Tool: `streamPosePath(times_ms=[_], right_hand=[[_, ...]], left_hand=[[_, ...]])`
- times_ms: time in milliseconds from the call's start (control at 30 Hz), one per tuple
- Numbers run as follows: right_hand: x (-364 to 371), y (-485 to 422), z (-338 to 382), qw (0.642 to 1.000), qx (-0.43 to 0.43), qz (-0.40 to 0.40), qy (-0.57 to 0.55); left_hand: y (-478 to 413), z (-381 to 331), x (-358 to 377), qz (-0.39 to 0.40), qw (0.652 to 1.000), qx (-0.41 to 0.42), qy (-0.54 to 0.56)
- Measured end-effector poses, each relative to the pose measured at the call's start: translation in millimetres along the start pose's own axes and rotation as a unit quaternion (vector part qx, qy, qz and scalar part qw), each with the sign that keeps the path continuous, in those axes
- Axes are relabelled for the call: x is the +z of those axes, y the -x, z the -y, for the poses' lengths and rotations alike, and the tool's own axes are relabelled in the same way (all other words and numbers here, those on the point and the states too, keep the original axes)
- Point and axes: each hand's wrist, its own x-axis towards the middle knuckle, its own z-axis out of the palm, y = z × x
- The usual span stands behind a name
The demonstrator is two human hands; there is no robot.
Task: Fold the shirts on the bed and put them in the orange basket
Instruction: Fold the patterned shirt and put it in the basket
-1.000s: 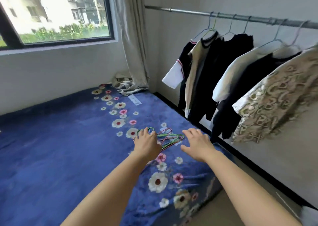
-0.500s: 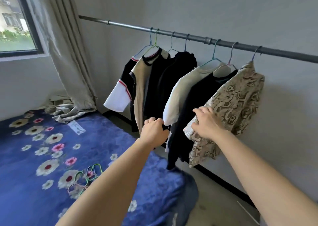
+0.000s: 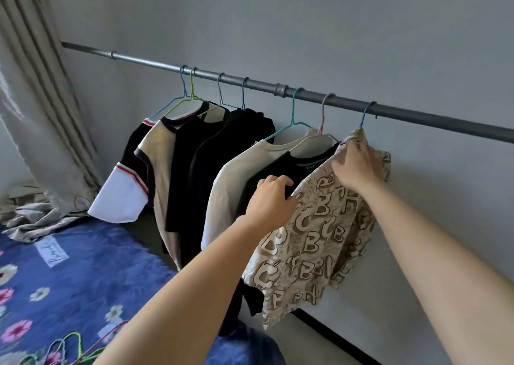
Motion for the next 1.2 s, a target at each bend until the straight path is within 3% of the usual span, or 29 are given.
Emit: streamPosePath(times_ms=[133,300,367,433,500,633,733,867,1067,1200], right_hand=[[1.7,-51.1,-26.5,0.994,0.079,-0.04,-0.065],[10.7,-87.7,-47.8,0.969,0.128,0.055,-0.203],[16.8,-97.2,-52.0,0.925,0.169,0.064,-0.335],[19.8,-101.1,-49.5,0.854,0.207,0.071,-0.473],[21.6,-104.2,-46.5,0.812,0.226,0.054,-0.536],[11.1,-102.3,-37.2,0.771,0.204,-0.003,-0.603],[6.1,-80.8,-27.7,0.752,0.175,-0.01,-0.635],[26.7,-33.4,-7.9,0.729,0.13,0.031,-0.672],[53.3,38.2,48.6,0.704,0.108,0.112,-0.693],[56.2,94.4,86.6,0.677,0.071,0.176,-0.711]], left_hand=[[-47.4,-19.3,22.7,-0.013,1.0,-0.026,0.011],[-81.7,-33.6,51.8,-0.006,0.998,-0.055,0.021],[-89.0,-37.3,63.2,-0.01,0.996,-0.065,0.052],[-92.9,-38.9,70.6,-0.029,0.993,-0.076,0.083],[-94.9,-42.5,73.0,-0.055,0.987,-0.092,0.117],[-92.8,-51.3,65.8,-0.086,0.975,-0.09,0.186],[-73.4,-44.2,56.1,-0.058,0.96,-0.083,0.26],[-35.2,-14.4,47.4,0.009,0.941,-0.107,0.322],[16.3,21.6,18.3,0.049,0.903,-0.185,0.384],[65.5,37.0,-10.5,0.079,0.899,-0.204,0.379]])
